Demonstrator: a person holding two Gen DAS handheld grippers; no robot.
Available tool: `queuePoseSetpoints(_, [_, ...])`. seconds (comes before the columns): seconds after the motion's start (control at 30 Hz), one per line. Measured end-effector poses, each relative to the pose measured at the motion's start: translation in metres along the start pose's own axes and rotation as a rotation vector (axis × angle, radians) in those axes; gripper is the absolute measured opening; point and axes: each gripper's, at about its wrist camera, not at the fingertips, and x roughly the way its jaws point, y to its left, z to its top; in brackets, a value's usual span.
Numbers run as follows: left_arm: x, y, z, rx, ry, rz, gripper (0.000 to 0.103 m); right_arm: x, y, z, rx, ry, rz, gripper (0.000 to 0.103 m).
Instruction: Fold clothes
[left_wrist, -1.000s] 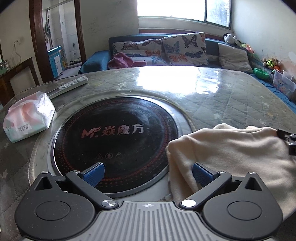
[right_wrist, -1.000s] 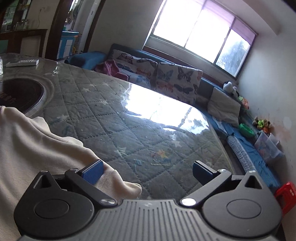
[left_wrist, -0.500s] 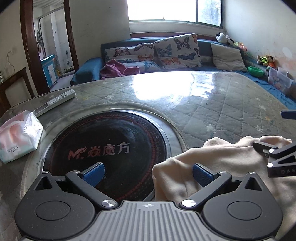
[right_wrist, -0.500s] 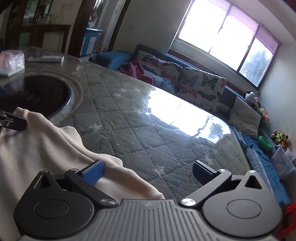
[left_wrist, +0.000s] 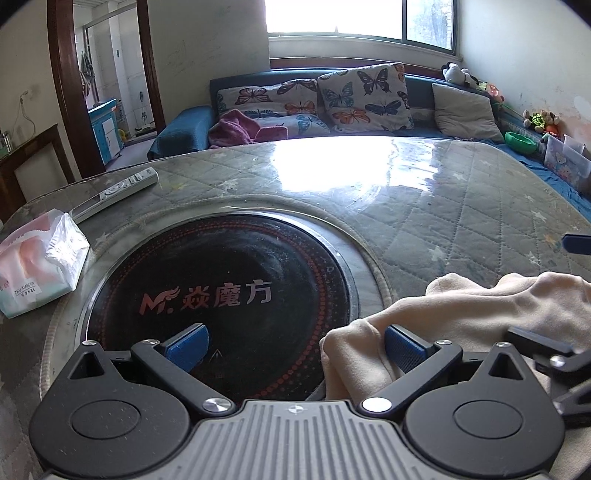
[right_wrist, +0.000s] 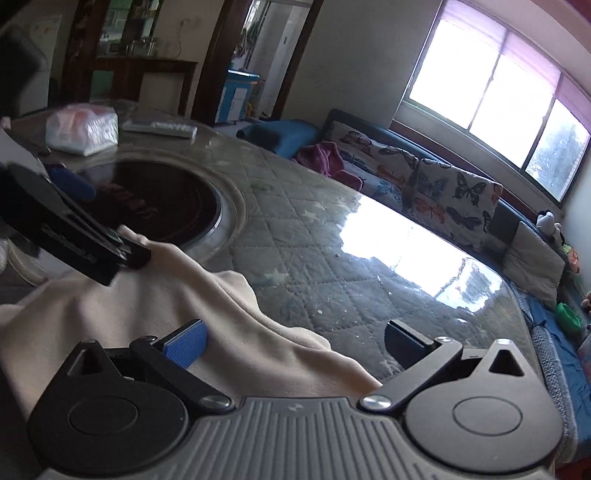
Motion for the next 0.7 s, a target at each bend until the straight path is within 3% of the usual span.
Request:
queuePoseSetpoints(0.17, [0.0, 0.003, 0.0, -0.008, 0.003, 0.001, 0.103, 0.0, -0.009, 0.002, 0.06, -0.006, 0.022, 0.103])
queuePoseSetpoints(0.6, [0.002, 0.002, -0.001, -0.008, 0.01, 0.003, 0.103, 0.027, -0.025, -0.001, 0.142, 0.044, -0.078, 0.103])
queuePoseSetpoints(0.7, [-0.001, 0.003, -0.002, -0.007, 0.002, 0.006, 0.103, 0.02, -0.023, 0.001, 0.147, 0.021, -0.07, 0.103])
